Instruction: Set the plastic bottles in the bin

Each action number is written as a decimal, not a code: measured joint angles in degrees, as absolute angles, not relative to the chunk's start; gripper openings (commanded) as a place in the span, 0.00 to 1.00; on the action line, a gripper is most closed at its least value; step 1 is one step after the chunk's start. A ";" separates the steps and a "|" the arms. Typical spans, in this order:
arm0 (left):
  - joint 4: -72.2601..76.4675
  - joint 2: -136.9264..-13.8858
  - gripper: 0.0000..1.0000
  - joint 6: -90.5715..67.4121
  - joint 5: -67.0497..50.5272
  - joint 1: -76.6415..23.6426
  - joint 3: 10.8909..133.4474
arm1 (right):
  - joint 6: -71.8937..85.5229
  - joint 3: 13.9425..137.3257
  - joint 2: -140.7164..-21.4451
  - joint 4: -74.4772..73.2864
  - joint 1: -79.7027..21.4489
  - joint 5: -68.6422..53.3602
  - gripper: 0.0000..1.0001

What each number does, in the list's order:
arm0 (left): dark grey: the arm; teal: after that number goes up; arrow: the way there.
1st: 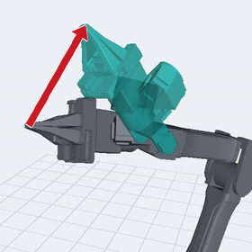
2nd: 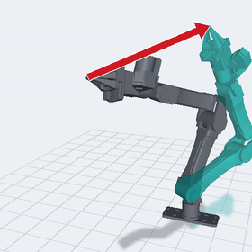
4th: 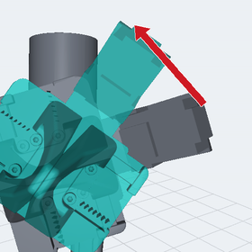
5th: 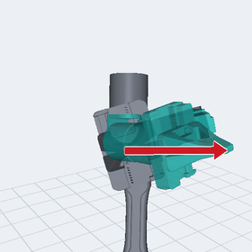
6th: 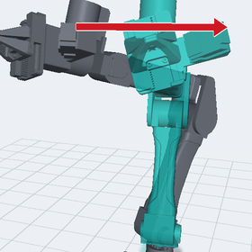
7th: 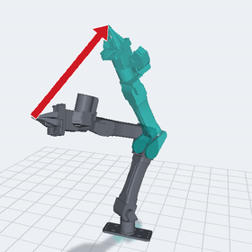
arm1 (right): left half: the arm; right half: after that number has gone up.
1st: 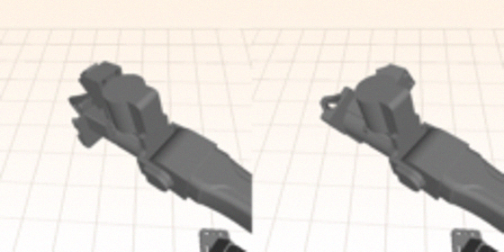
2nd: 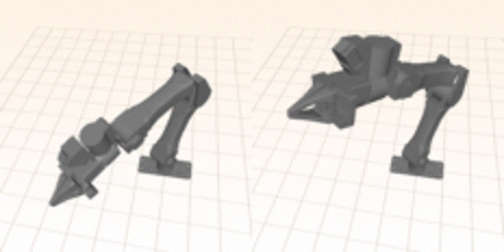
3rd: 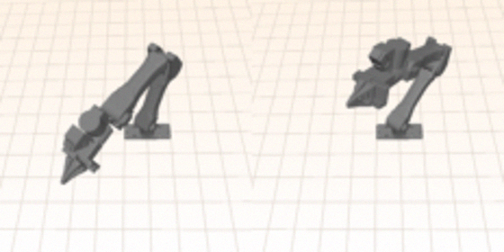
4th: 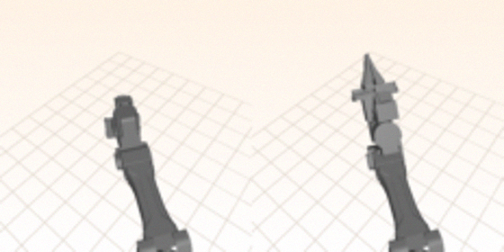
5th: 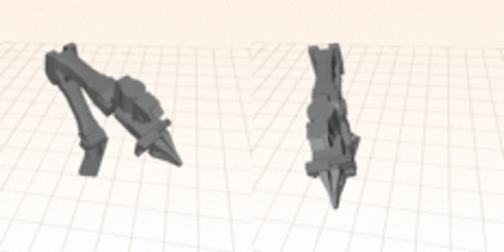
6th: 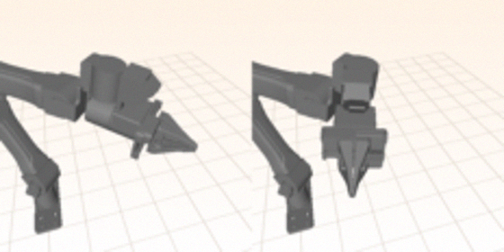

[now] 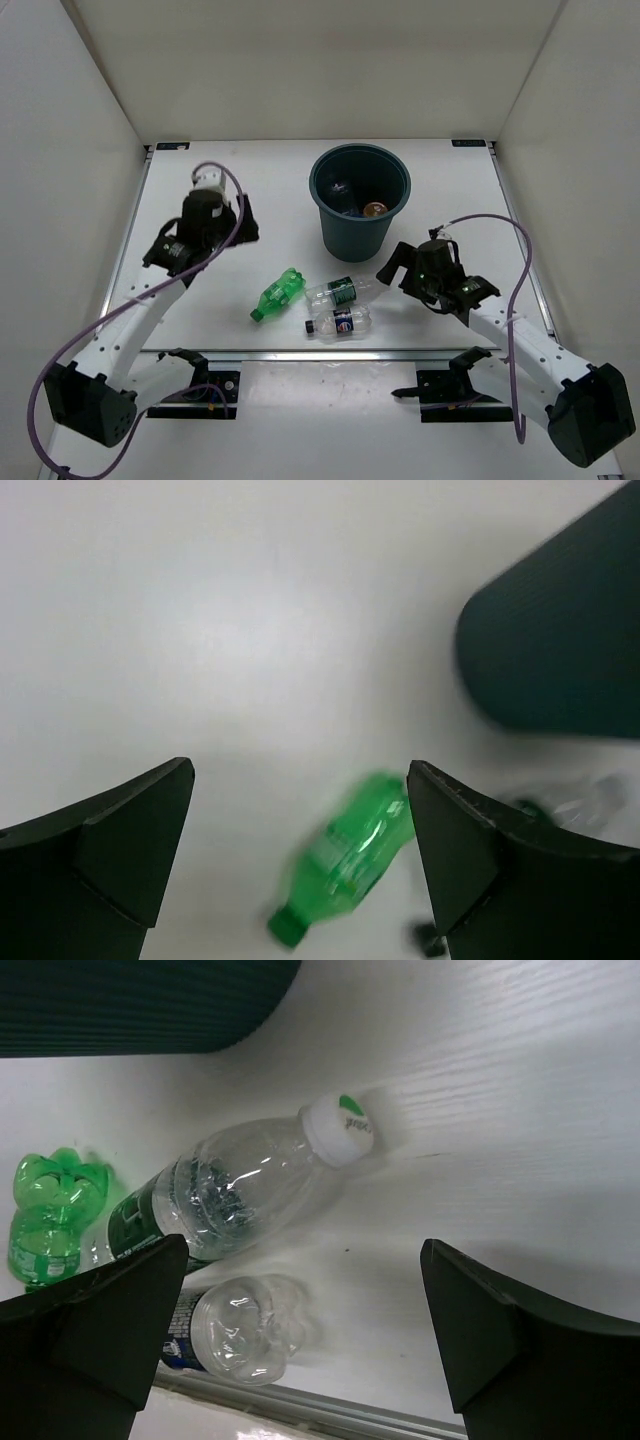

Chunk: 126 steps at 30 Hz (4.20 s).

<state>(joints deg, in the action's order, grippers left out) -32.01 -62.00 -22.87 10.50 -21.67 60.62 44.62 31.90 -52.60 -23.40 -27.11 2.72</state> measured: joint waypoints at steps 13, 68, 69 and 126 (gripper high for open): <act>-46.76 -52.73 0.99 -25.93 10.00 -20.91 44.84 | 59.70 29.26 -61.93 -11.05 -35.66 6.79 0.98; -43.42 -59.29 0.99 -24.99 5.17 -21.93 51.75 | 41.23 38.09 -35.73 -9.74 -14.26 31.99 0.00; -43.07 -59.92 0.99 -24.75 4.54 -22.02 51.75 | 38.98 39.86 -36.10 -9.26 -13.21 32.53 0.00; -32.40 -71.29 0.59 -15.35 1.23 -30.39 63.18 | 27.40 40.32 -54.50 -18.48 2.76 1.21 0.99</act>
